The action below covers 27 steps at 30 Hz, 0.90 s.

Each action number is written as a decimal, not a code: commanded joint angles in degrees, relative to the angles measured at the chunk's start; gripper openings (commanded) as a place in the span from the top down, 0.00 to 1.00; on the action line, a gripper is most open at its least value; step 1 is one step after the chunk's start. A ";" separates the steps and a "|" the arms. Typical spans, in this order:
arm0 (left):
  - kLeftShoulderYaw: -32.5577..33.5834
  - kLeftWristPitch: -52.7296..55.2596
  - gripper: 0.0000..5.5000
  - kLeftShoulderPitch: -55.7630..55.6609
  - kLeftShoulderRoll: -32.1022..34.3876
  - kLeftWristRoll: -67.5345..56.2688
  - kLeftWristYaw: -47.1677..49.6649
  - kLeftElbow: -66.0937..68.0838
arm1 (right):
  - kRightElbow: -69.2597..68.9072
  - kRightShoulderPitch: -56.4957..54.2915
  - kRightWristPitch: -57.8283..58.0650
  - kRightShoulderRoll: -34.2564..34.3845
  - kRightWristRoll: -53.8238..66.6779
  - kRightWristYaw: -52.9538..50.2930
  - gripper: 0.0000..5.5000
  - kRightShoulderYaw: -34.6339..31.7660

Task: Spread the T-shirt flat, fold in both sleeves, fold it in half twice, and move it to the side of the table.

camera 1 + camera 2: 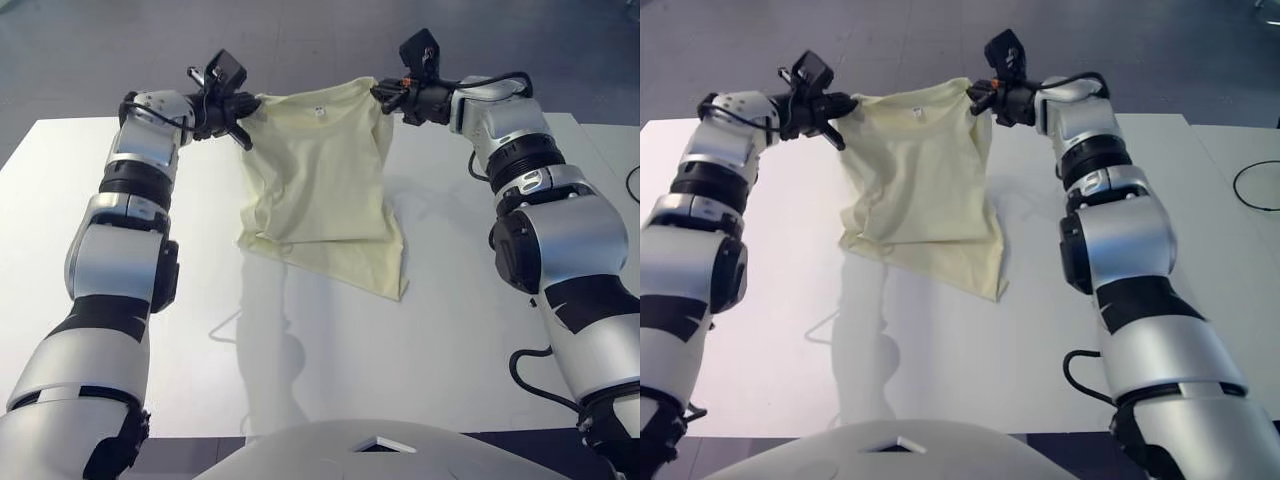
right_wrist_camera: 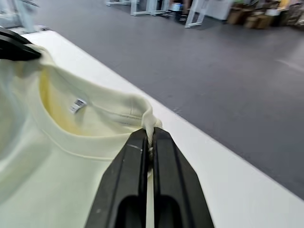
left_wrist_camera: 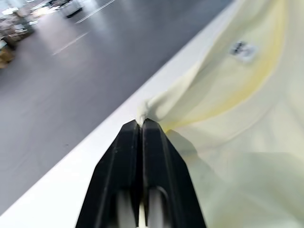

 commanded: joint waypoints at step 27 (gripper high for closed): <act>7.17 -6.49 1.00 -14.22 0.28 7.72 20.99 6.78 | 2.43 -10.30 -10.57 0.85 -11.04 -17.77 1.00 -6.51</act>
